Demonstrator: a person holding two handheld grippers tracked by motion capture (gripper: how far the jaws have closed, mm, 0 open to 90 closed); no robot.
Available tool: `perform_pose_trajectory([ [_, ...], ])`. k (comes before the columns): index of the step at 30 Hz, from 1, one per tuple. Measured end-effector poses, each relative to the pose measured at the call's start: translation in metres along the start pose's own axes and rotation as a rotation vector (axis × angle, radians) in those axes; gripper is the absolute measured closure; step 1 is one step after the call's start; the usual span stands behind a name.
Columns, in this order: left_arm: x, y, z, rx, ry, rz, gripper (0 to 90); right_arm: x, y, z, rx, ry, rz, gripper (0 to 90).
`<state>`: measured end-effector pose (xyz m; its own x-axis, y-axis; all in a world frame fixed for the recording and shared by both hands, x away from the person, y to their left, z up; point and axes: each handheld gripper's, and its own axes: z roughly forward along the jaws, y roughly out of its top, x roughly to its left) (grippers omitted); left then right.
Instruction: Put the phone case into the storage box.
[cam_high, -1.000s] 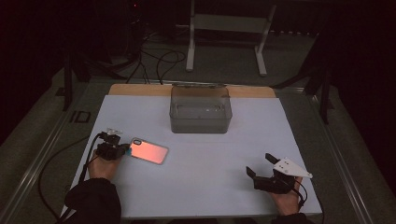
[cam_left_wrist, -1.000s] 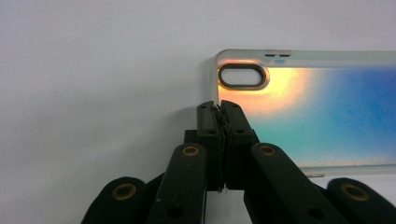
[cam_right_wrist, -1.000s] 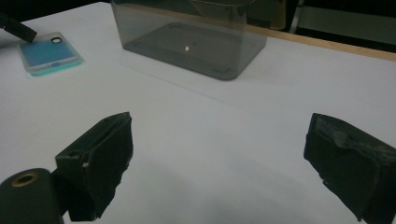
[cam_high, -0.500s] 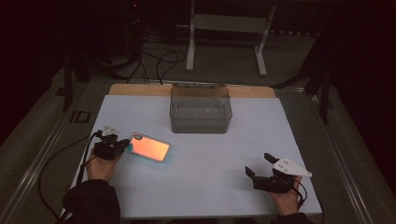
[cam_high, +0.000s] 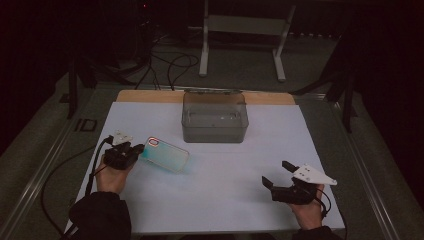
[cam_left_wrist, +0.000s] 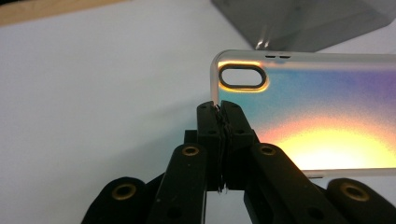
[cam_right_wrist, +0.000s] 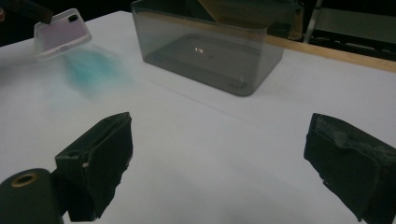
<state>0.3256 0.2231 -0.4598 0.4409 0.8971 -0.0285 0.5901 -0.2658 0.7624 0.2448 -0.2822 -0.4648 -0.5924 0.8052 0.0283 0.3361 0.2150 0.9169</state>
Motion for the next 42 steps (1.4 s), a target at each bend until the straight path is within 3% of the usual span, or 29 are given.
perform_pose_trajectory([
  [17, -0.026, 0.016, -0.003, -0.085, -0.046, 0.058, 89.2, 0.002, 0.038, 0.016, 0.048, 0.093, -0.023, 8.1],
  [42, -0.051, 0.031, -0.005, -0.142, -0.089, 0.125, 89.2, 0.014, 0.097, 0.053, 0.180, 0.223, -0.093, 8.1],
])
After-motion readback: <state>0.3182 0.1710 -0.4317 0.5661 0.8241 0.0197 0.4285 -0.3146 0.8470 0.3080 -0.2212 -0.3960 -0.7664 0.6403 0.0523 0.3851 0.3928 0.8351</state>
